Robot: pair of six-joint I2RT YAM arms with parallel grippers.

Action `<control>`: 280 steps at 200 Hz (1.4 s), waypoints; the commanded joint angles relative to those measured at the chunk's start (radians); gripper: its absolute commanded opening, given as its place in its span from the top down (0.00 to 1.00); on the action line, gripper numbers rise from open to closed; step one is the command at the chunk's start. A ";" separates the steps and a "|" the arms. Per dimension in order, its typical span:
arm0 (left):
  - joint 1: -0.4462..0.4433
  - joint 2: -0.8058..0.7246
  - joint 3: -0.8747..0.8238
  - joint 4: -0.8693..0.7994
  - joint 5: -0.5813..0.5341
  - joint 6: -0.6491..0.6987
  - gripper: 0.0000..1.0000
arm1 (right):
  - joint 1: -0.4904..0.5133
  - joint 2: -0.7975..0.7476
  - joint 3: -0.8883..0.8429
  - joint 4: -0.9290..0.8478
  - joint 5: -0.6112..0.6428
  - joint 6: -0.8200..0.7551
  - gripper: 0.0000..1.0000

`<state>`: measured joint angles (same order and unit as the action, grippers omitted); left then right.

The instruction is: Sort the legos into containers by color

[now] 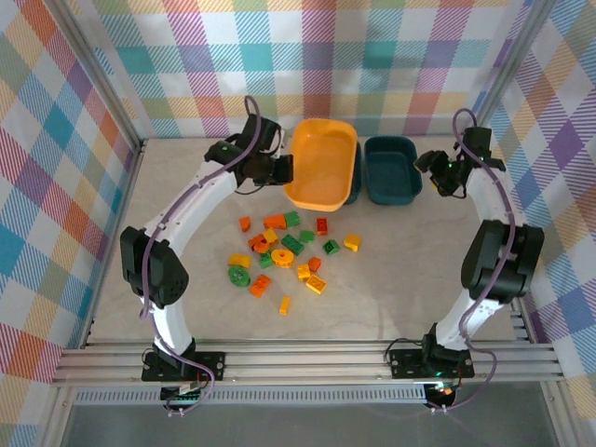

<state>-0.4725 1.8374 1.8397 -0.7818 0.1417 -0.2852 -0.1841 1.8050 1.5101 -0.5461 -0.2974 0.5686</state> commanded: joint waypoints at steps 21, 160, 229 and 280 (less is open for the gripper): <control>0.210 0.175 0.168 -0.091 -0.019 0.056 1.00 | -0.002 0.180 0.233 -0.148 0.051 -0.190 0.27; 0.299 0.594 0.471 -0.211 -0.061 0.238 1.00 | 0.114 0.538 0.592 -0.350 0.103 -0.440 0.62; 0.301 0.533 0.347 -0.143 -0.085 0.287 1.00 | 0.179 0.497 0.515 -0.291 0.131 -0.473 0.68; 0.301 0.500 0.313 -0.124 -0.076 0.284 1.00 | 0.186 0.493 0.553 -0.280 0.133 -0.508 0.74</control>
<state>-0.1738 2.3898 2.1818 -0.8879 0.0586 -0.0280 -0.0170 2.3459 2.0258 -0.8379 -0.1486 0.1074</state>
